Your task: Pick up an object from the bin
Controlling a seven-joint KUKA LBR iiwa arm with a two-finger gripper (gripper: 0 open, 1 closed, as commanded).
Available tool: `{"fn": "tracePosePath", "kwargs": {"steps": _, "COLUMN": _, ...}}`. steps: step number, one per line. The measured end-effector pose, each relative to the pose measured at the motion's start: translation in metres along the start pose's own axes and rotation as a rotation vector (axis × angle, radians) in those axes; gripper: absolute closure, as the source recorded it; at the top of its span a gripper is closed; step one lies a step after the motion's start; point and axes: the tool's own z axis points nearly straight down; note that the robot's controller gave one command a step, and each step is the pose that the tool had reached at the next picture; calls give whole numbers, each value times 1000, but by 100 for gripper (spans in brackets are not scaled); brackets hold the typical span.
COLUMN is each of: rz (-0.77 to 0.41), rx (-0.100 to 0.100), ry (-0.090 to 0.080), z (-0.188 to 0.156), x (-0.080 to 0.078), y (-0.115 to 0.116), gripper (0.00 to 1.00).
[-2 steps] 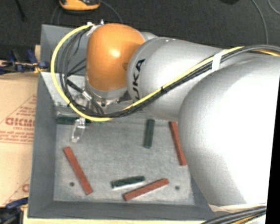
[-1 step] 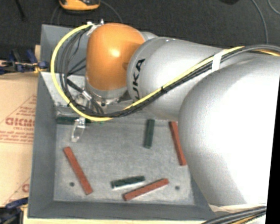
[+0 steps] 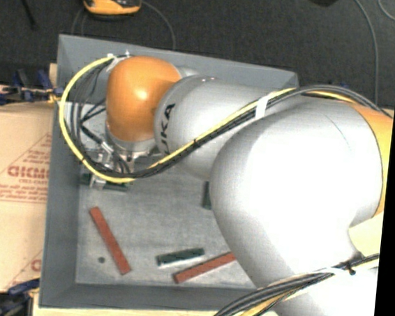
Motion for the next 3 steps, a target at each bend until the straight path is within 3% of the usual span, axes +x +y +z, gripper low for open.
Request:
{"fn": "tracePosePath", "kwargs": {"steps": 1, "rz": 0, "rx": 0, "ry": 0, "z": 0, "x": 0, "y": 0, "gripper": 100}}
{"fn": "tracePosePath", "kwargs": {"steps": 2, "rz": 41, "rx": 6, "ry": 8, "z": -30, "x": 8, "y": 0, "gripper": 100}}
{"fn": "tracePosePath", "kwargs": {"steps": 3, "rz": 48, "rx": 7, "ry": 9, "z": -96, "x": 0, "y": -5, "gripper": 100}}
